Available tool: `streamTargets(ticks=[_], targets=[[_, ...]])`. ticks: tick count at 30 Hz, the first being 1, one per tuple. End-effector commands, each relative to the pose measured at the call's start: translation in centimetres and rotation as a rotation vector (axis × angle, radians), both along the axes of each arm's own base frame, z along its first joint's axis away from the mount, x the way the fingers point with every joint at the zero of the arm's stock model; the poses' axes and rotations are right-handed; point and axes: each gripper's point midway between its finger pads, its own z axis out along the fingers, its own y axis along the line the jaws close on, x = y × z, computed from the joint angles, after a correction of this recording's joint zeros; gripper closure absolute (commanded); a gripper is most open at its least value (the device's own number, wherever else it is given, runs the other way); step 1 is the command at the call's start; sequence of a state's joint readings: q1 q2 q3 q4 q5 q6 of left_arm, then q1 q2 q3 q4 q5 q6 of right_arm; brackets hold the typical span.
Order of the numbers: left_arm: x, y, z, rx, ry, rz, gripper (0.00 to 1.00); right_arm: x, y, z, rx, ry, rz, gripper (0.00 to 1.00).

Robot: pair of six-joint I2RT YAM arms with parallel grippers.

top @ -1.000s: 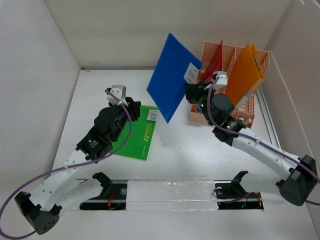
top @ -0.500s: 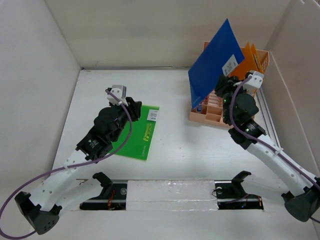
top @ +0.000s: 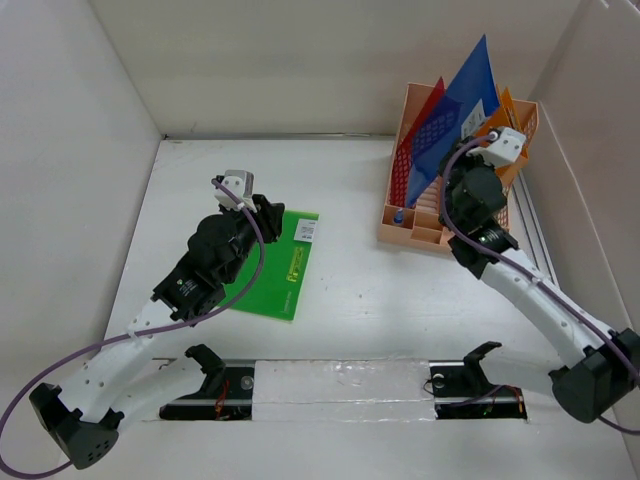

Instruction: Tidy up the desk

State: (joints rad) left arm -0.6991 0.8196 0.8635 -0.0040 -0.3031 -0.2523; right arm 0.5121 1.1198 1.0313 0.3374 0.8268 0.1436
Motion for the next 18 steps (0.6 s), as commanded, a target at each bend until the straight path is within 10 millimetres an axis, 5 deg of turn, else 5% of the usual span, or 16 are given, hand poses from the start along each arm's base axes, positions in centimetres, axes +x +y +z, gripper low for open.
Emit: streamTargets(ticks=[1, 7, 18], targets=[[0.0, 0.0, 1.1, -0.026, -0.034, -0.003, 0.71, 0.8, -0.2, 5.4, 0.024, -0.177, -0.011, 1.0], [0.3, 0.1, 0.8, -0.015, -0.03, 0.013, 0.71, 5.5, 0.8, 3.0, -0.024, -0.161, -0.049, 1.0], [0.1, 0.3, 1.2, -0.022, -0.044, 0.01, 0.7, 8.6, 2.5, 0.6, -0.074, -0.212, -0.047, 1.0]])
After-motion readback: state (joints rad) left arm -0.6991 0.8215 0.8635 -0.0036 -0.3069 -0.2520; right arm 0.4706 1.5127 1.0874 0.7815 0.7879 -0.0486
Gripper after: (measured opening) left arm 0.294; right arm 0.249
